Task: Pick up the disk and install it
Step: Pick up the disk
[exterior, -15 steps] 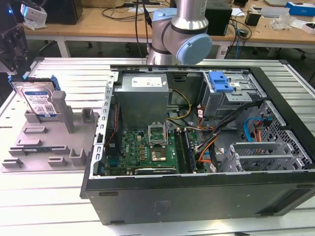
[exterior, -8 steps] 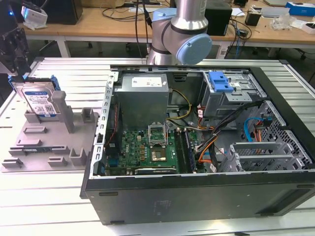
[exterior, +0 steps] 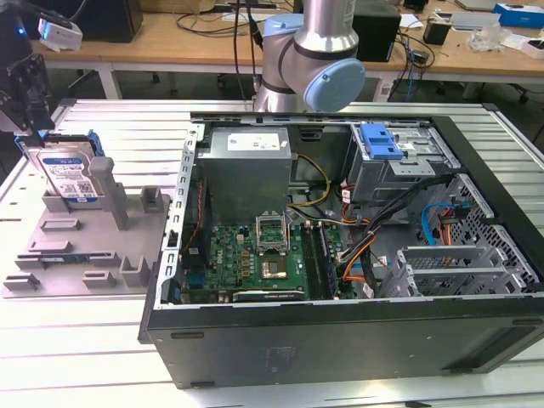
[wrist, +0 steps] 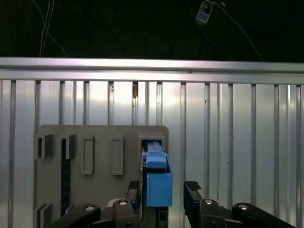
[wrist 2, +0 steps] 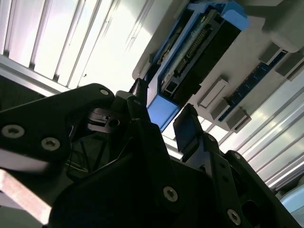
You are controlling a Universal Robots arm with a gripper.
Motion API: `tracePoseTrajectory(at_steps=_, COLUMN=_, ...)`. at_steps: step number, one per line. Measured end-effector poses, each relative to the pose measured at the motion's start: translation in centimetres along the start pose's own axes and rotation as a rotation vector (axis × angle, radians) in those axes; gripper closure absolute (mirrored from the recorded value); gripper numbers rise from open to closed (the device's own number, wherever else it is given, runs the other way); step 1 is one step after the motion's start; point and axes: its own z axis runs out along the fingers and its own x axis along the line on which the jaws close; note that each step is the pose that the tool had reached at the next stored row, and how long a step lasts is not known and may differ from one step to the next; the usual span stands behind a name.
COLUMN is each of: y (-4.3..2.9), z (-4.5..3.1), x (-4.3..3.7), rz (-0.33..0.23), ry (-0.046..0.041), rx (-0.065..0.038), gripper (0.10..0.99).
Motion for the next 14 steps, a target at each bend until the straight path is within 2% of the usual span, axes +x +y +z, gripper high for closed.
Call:
tracePoseTrajectory(at_steps=7, y=0.21, z=0.75, x=-0.04, rz=0.0, ry=0.0, rx=0.0, gripper=0.588)
tracePoseTrajectory(at_steps=14, y=0.2, z=1.1, x=-0.04, rz=0.0, ry=0.0, rx=0.0, gripper=0.588)
